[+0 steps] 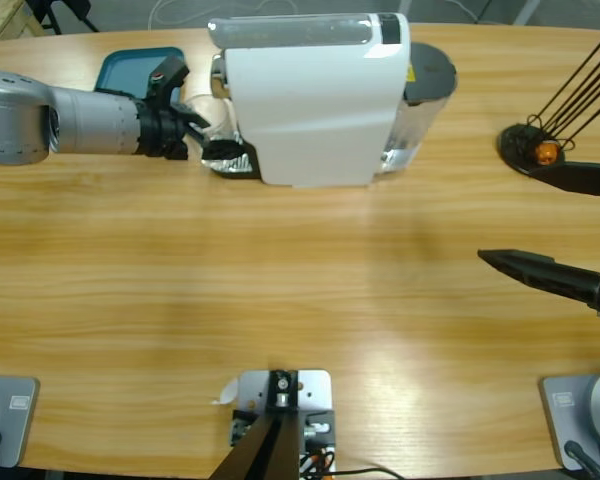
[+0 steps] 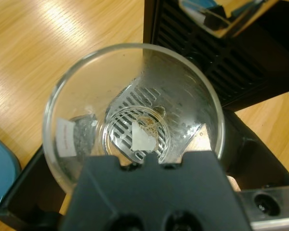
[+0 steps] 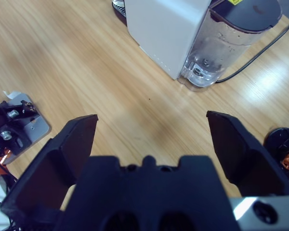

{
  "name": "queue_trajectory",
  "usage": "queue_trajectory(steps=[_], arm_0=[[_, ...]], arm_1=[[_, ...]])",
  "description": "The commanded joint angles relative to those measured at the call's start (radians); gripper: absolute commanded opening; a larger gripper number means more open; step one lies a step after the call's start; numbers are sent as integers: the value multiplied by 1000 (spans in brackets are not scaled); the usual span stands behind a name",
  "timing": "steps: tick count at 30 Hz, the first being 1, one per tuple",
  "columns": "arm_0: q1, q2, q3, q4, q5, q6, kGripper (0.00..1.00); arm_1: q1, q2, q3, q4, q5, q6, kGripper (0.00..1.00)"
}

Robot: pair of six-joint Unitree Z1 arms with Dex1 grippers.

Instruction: Pour coffee

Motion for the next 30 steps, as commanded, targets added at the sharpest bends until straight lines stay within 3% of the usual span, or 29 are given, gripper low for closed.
queue_trajectory(steps=[1,21,30], arm_0=[[-26,16,9,2,-28,10,996],[-6,-137,71,52,-3,10,996],[61,-270,108,113,41,9,996]], arm_1=[[-11,-19,39,6,-2,2,996],[-11,-15,49,-5,4,6,996],[-11,-12,51,-5,13,10,996]])
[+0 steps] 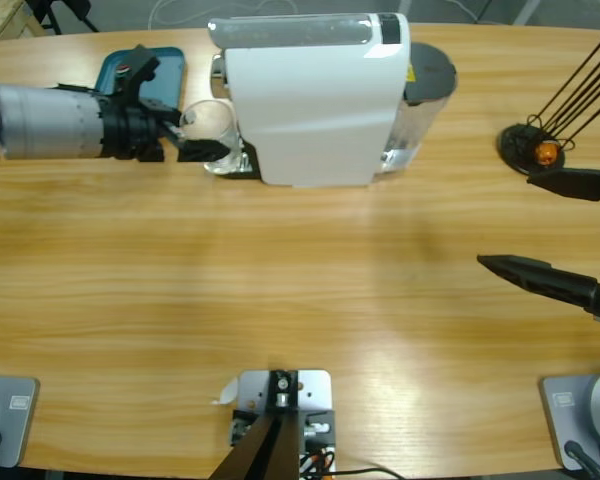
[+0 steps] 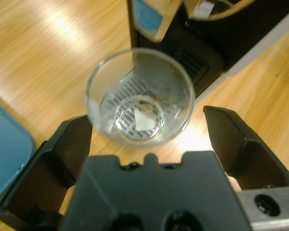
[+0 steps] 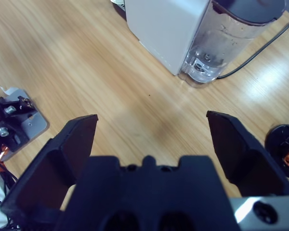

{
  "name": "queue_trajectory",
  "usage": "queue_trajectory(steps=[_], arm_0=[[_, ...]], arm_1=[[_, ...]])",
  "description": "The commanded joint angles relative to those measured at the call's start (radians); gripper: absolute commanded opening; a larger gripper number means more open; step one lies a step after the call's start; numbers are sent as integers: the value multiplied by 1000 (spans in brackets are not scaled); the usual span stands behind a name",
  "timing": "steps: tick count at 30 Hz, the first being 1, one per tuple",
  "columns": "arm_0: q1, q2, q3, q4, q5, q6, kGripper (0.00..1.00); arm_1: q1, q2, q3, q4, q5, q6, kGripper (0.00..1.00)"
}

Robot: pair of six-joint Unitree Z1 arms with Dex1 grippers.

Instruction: Pour coffee

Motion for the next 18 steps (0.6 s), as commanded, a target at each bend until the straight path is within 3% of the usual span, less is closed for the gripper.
queue_trajectory(steps=[1,8,12,13,15,18], arm_0=[[65,-135,43,58,37,8,996],[68,-413,26,295,70,1,985],[72,-458,-79,579,72,-8,944],[71,-478,-78,590,76,-23,931],[71,-505,-58,591,77,-48,931],[37,-528,0,558,133,-22,943]], arm_1=[[-11,-12,34,-4,13,11,996],[-11,16,11,30,6,13,1000],[-11,95,-75,118,10,12,1000],[-11,115,-109,145,10,12,997],[-20,162,-200,204,10,17,848],[-74,238,-335,291,37,28,838]])
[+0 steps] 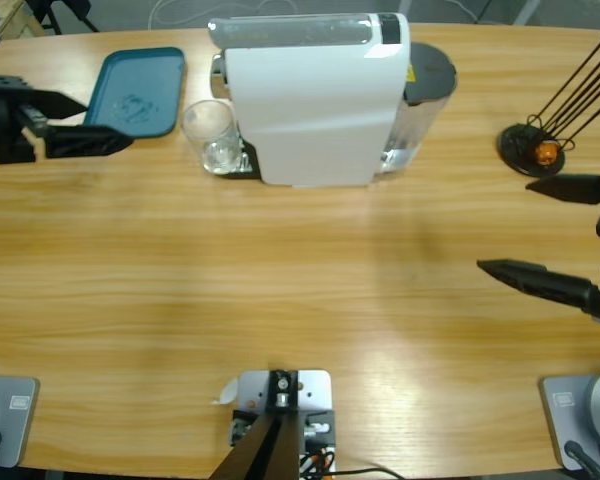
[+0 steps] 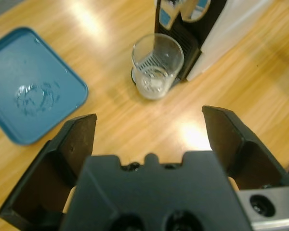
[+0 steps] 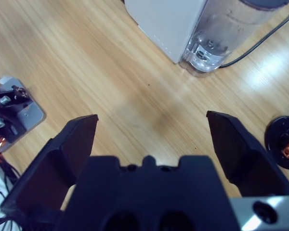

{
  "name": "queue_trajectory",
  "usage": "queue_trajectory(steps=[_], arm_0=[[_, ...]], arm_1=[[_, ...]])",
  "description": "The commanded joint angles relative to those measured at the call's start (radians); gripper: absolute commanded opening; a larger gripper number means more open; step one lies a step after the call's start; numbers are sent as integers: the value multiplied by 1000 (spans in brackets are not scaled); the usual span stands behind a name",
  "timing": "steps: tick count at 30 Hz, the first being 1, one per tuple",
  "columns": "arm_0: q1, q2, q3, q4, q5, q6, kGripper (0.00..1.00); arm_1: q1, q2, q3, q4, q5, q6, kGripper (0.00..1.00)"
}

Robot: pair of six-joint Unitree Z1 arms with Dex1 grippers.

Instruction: Pour coffee

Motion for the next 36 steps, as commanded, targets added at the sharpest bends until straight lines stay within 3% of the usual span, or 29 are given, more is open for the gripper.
queue_trajectory(steps=[1,4,6,8,12,13,22,31,36], arm_0=[[-39,-99,72,11,118,29,947],[-54,-109,49,45,280,-73,986],[-66,-123,0,154,298,-81,996],[-97,-125,-13,196,295,-69,993],[-102,-89,20,184,291,-69,982],[-102,-81,19,184,291,-68,982],[-102,-134,46,154,298,-75,983],[-102,-134,50,149,291,-78,982],[-102,-138,53,145,288,-78,983]], arm_1=[[-96,196,-276,192,60,27,836],[-163,256,-355,226,102,15,822],[-194,295,-406,250,99,-1,709],[-226,336,-472,283,101,-33,551],[-262,403,-593,344,93,-82,42],[-264,418,-616,353,81,-92,0],[-290,515,-762,354,77,-128,0],[-318,771,-1054,452,121,-109,0],[-323,804,-1068,464,119,-109,0]])
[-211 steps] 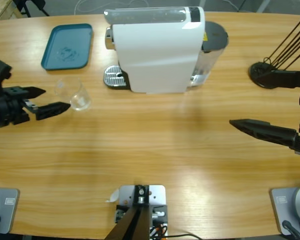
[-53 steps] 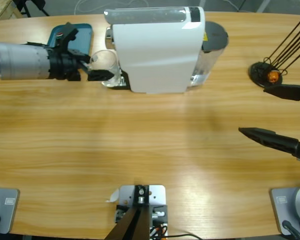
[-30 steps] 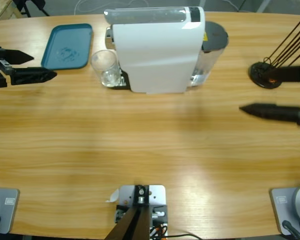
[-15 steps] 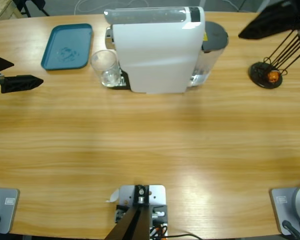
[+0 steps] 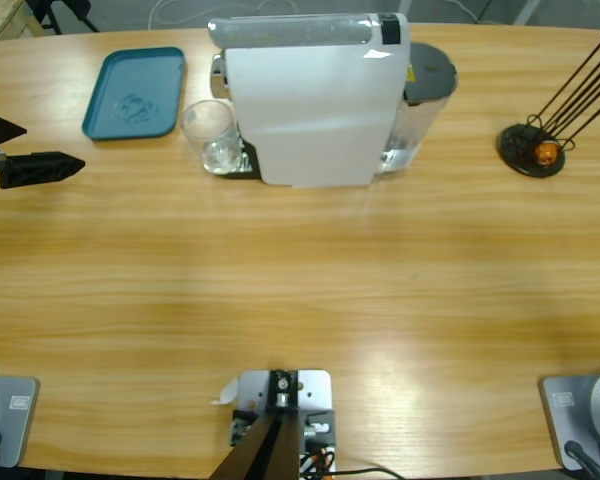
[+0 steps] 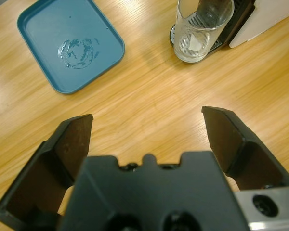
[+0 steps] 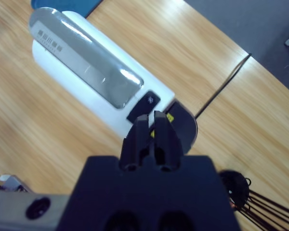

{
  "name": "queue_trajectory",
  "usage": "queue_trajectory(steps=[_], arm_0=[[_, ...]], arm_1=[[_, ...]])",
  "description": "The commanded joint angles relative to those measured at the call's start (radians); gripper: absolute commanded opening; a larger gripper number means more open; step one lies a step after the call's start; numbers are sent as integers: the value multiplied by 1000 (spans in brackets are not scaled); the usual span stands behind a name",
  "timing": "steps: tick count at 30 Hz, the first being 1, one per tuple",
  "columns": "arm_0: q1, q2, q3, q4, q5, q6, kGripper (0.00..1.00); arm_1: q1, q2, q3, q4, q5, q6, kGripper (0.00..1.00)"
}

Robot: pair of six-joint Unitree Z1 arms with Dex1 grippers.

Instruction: Pour coffee

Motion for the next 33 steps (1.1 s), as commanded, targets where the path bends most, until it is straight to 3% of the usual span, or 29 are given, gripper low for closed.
queue_trajectory(steps=[1,33], arm_0=[[-12,-28,41,-15,5,-14,985],[-12,-16,44,-27,-6,-13,1000]], arm_1=[[-20,119,-26,35,11,9,0],[-20,193,-48,55,-1,9,0]])
